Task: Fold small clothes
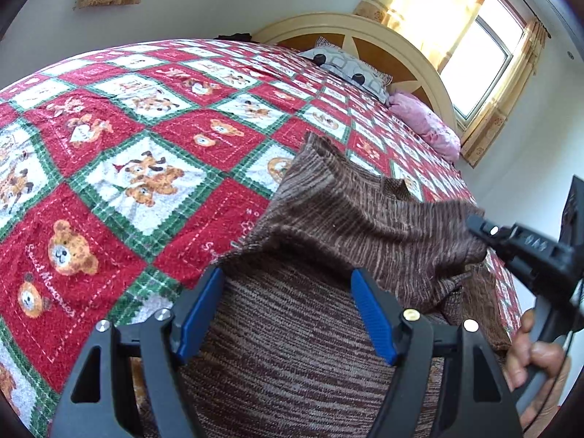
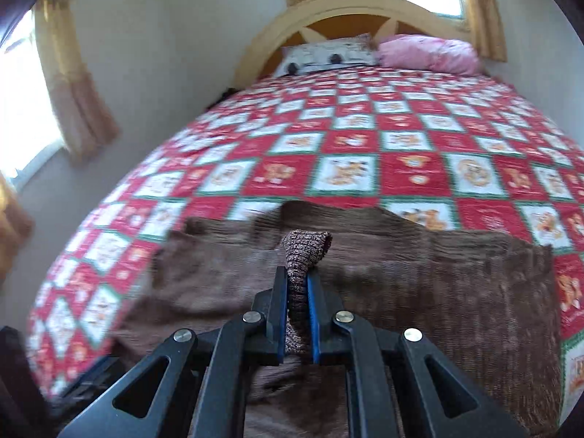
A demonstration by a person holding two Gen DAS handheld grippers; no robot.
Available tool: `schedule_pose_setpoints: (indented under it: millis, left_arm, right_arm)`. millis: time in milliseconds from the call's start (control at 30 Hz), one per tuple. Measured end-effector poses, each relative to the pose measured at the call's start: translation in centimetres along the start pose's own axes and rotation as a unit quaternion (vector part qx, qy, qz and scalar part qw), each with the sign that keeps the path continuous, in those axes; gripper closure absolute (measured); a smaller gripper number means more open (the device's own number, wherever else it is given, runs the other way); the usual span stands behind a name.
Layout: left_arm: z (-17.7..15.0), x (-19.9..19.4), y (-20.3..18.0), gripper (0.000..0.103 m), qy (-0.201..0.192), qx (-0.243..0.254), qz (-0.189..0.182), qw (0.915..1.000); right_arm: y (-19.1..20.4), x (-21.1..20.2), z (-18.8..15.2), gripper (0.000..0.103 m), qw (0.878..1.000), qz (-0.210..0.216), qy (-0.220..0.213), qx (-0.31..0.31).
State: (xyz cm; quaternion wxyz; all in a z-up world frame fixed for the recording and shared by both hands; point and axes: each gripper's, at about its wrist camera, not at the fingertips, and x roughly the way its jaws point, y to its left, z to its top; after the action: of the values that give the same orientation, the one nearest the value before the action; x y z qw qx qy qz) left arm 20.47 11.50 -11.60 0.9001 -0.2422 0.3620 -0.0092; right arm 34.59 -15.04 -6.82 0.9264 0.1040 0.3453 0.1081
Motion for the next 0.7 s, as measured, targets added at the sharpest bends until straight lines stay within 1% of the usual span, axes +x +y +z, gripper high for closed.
schedule_pose_setpoints:
  millis: [67, 100, 133, 367, 433, 467, 500, 533, 567, 600, 667, 700]
  left_arm:
    - [-0.1, -0.1, -0.2, 0.027, 0.000, 0.000, 0.000, 1.0000]
    - [-0.1, 0.0, -0.1, 0.027, 0.000, 0.000, 0.000, 1.0000]
    - [-0.1, 0.0, -0.1, 0.027, 0.000, 0.001, 0.000, 1.0000]
    - [-0.2, -0.1, -0.2, 0.027, 0.000, 0.000, -0.002, 1.0000]
    - [-0.2, -0.1, -0.2, 0.027, 0.000, 0.001, -0.001, 1.0000]
    - [-0.2, -0.1, -0.2, 0.027, 0.000, 0.001, -0.001, 1.0000]
    - [-0.2, -0.1, -0.2, 0.027, 0.000, 0.001, -0.001, 1.0000]
    - [-0.2, -0.1, -0.2, 0.027, 0.000, 0.002, 0.000, 1.0000]
    - [-0.1, -0.1, -0.2, 0.027, 0.000, 0.002, 0.000, 1.0000]
    - [-0.2, -0.1, -0.2, 0.027, 0.000, 0.002, 0.002, 1.0000]
    - [-0.2, 0.0, -0.5, 0.027, 0.002, 0.006, 0.008, 0.9999]
    - [-0.2, 0.0, -0.6, 0.027, 0.002, 0.009, 0.012, 0.9999]
  right_arm:
    - [-0.1, -0.5, 0.7, 0.094, 0.999, 0.028, -0.005, 0.020]
    - [-0.4, -0.8, 1.0, 0.093, 0.998, 0.053, -0.006, 0.037]
    - [-0.6, -0.9, 1.1, 0.093, 0.997, 0.062, -0.008, 0.047]
    - [-1.6, -0.4, 1.0, 0.093, 0.996, 0.064, 0.010, 0.060]
    - [-3.1, -0.2, 1.0, 0.089, 0.992, 0.068, 0.023, 0.103]
    - [-3.8, -0.3, 0.9, 0.085, 0.990, 0.065, 0.024, 0.119]
    - [-4.5, -0.5, 0.8, 0.078, 0.988, 0.061, 0.023, 0.138]
    - [-5.0, -0.8, 0.7, 0.074, 0.988, 0.052, 0.020, 0.147]
    - [-5.2, -1.3, 0.5, 0.069, 0.988, 0.040, 0.015, 0.148]
    - [-5.0, -1.9, 0.2, 0.068, 0.989, 0.032, 0.005, 0.143]
    - [-4.1, -2.6, -0.2, 0.068, 0.991, 0.046, -0.012, 0.123]
    - [-2.9, -2.6, -0.1, 0.068, 0.993, 0.064, -0.012, 0.103]
